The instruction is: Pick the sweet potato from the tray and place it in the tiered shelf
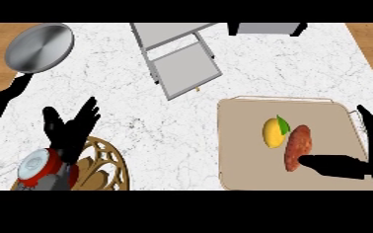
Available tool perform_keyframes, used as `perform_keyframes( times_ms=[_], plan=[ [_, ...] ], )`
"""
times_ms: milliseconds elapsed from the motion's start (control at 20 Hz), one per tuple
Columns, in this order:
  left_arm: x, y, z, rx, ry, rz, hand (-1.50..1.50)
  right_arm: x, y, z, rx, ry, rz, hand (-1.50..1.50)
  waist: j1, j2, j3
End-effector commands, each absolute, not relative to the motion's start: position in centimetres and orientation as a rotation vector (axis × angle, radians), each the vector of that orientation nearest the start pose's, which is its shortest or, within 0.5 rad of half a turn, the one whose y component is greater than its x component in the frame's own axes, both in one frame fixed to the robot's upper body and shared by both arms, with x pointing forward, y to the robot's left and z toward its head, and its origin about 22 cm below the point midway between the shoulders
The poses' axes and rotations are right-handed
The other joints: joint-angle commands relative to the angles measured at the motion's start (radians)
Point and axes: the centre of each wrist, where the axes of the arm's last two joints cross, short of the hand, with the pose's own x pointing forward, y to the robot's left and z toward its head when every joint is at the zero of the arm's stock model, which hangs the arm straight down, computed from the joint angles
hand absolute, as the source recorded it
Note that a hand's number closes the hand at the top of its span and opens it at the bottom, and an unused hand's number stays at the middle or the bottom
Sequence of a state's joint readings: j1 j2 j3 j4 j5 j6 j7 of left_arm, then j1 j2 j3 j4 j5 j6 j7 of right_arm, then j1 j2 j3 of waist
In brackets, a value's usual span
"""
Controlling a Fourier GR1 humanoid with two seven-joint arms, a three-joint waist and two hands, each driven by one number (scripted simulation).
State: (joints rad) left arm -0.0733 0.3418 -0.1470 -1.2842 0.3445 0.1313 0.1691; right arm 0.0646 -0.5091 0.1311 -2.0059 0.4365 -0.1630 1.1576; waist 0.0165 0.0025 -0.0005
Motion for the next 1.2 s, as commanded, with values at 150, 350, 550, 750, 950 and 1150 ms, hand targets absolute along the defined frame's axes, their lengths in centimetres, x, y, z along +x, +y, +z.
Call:
perform_keyframes(
  times_ms=[150, 350, 550, 750, 950, 1150],
  plan=[
    [24.2, 27.7, -3.8, 0.093, -1.116, 0.044, 0.00, 22.8, -25.9, 8.9, -0.904, -0.625, 0.118, -1.50, -0.005, -0.001, 0.000],
    [25.5, 29.6, -2.2, 0.094, -1.115, 0.040, 0.00, 22.9, -24.2, 10.0, -0.934, -0.604, 0.139, -1.50, -0.011, -0.002, -0.001],
    [25.2, 28.8, -3.6, 0.094, -1.108, 0.039, 0.00, 23.3, -24.6, 8.4, -0.933, -0.580, 0.144, -1.50, -0.015, -0.002, 0.000],
    [24.5, 29.2, -3.3, 0.081, -1.121, 0.052, 0.00, 23.6, -24.9, 5.7, -0.949, -0.564, 0.145, -1.50, -0.011, -0.002, 0.001],
    [24.7, 30.1, -2.9, 0.083, -1.113, 0.036, 0.00, 25.0, -24.4, 6.0, -0.956, -0.525, 0.149, -1.50, -0.009, -0.002, 0.000],
    [24.9, 29.5, -2.5, 0.082, -1.113, 0.051, 0.00, 24.2, -24.9, 3.7, -0.985, -0.506, 0.152, -1.50, -0.014, -0.002, 0.001]
  ],
)
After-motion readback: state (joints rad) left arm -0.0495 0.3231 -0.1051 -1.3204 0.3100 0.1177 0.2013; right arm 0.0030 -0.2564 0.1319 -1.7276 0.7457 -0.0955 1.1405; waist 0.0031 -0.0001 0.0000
